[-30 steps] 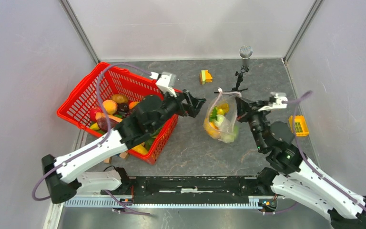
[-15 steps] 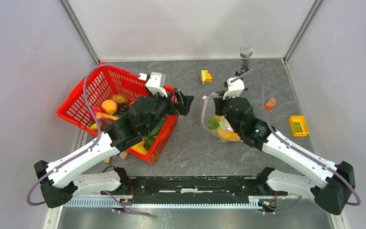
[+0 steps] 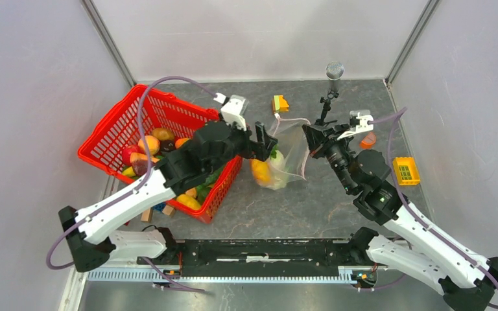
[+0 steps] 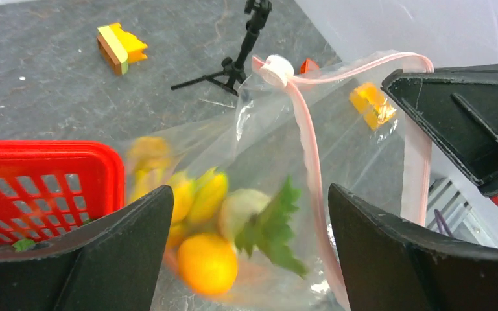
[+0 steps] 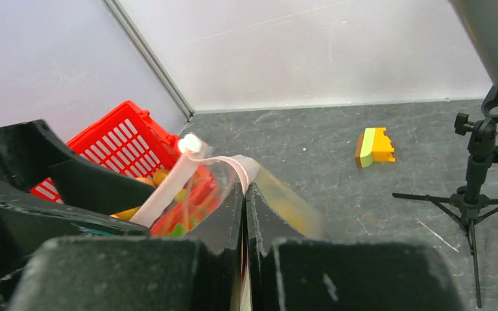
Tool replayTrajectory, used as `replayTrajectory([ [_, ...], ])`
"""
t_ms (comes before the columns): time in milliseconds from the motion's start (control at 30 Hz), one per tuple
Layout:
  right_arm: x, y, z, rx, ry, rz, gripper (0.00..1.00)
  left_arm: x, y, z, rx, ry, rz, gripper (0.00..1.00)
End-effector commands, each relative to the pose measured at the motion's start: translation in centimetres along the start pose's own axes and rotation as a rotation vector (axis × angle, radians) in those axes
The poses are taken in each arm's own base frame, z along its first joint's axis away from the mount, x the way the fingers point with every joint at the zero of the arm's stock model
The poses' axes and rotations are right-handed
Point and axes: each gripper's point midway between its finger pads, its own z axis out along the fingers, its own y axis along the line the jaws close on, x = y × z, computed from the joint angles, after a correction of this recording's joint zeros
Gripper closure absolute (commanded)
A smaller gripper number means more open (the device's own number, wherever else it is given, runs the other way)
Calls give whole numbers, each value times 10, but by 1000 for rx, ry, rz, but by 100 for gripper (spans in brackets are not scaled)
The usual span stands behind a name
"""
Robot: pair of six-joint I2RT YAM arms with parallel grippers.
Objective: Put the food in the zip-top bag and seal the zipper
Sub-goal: Adjust the zipper food storage bag at the center of the board.
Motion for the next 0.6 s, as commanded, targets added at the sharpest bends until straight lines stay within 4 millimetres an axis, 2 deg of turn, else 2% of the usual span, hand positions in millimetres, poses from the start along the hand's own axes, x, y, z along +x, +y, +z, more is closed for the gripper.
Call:
replayTrajectory([
  [0,-15,-2,-2,20,-61,48,94,8,-11,8,36,92,57,8],
  [100,-17,-3,-5,24,-69,47,94,12,-13,11,47,124,74,24],
  [200,-16,-6,-6,32,-65,42,94,24,-6,17,0,193,108,36],
  [333,-10,-8,-7,38,-54,37,93,37,-4,22,-14,248,124,65],
  [433,-9,-10,-7,47,-47,34,93,41,-14,24,43,273,132,68],
  [500,-9,-10,-7,47,-49,33,93,49,-21,27,85,314,134,66],
  [533,-9,-10,-7,48,-49,32,93,54,-22,28,91,334,133,60],
  [567,-10,-11,-7,53,-51,31,93,57,-23,29,88,347,122,46],
])
